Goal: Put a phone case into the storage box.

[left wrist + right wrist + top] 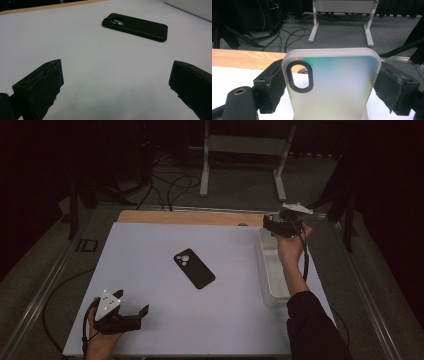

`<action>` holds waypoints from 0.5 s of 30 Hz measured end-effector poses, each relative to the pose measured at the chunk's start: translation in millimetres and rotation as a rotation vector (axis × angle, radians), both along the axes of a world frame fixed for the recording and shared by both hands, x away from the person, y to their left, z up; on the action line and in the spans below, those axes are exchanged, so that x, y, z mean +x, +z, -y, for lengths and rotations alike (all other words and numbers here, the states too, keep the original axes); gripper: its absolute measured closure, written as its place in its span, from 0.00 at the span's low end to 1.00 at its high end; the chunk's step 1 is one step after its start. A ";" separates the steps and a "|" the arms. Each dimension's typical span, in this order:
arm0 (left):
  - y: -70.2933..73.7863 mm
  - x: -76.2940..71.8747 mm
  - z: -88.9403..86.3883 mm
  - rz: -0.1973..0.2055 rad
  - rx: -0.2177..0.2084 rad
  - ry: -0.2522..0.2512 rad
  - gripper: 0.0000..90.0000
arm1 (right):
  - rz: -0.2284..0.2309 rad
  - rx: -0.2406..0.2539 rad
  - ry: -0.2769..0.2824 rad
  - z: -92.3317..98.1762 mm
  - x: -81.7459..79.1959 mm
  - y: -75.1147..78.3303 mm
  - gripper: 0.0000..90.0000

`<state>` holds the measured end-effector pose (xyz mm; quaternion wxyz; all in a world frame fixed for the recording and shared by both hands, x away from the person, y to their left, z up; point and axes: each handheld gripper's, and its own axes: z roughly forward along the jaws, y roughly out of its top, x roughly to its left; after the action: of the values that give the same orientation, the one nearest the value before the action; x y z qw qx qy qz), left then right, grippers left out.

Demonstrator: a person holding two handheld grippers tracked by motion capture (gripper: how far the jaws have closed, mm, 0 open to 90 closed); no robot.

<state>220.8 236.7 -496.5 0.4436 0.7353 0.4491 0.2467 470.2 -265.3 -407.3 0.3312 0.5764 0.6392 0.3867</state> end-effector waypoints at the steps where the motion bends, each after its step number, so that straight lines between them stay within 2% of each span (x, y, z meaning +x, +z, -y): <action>1: 0.0 0.1 0.1 0.000 0.000 0.000 0.00 | -0.010 -0.001 -0.002 -0.3 1.5 -1.9 0.18; 5: -0.1 0.4 0.1 0.000 0.000 -0.001 0.00 | -0.039 -0.008 -0.006 -1.2 5.7 -8.5 0.18; 15: -0.3 0.7 -0.3 0.000 -0.002 -0.003 0.00 | -0.066 -0.006 -0.019 -0.1 12.3 -18.1 0.18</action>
<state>221.5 237.0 -496.9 0.4447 0.7354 0.4484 0.2457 482.5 -265.2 -425.4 0.3154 0.5937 0.6455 0.3624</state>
